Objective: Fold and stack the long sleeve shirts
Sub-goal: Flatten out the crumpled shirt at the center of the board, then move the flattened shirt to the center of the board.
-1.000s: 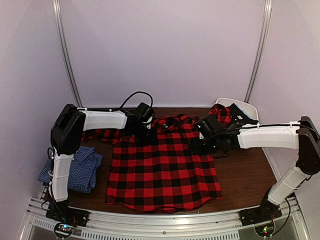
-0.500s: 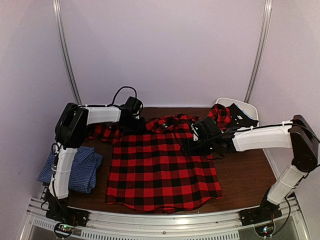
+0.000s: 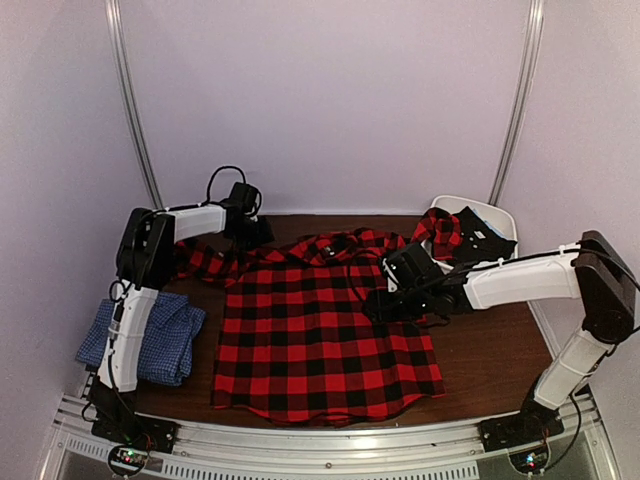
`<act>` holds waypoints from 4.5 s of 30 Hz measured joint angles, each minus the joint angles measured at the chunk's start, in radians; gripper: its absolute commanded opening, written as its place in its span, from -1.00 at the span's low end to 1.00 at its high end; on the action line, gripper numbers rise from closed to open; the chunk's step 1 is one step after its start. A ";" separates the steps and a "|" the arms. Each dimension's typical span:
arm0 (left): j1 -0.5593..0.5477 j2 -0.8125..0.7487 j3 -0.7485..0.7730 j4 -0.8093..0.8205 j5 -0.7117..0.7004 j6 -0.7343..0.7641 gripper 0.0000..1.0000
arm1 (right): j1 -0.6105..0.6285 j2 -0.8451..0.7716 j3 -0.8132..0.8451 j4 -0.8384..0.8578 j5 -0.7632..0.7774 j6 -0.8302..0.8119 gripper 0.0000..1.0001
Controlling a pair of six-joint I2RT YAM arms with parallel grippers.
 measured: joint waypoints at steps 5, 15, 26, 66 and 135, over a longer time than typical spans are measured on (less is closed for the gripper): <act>0.030 0.002 0.022 0.000 0.017 0.006 -0.06 | 0.000 0.000 -0.016 0.000 0.000 0.000 0.15; -0.034 -0.074 -0.014 -0.034 -0.002 0.166 -0.05 | 0.000 0.000 -0.019 0.000 0.010 -0.006 0.16; -0.269 -0.146 -0.052 -0.050 -0.123 0.281 -0.01 | 0.000 -0.077 -0.032 -0.008 0.065 -0.010 0.21; -0.333 0.037 0.126 -0.109 -0.322 0.333 -1.00 | 0.000 -0.249 -0.111 -0.044 0.130 -0.015 0.29; -0.224 -0.284 -0.497 0.193 0.002 0.155 -0.37 | 0.172 -0.027 -0.158 -0.113 0.192 0.018 0.28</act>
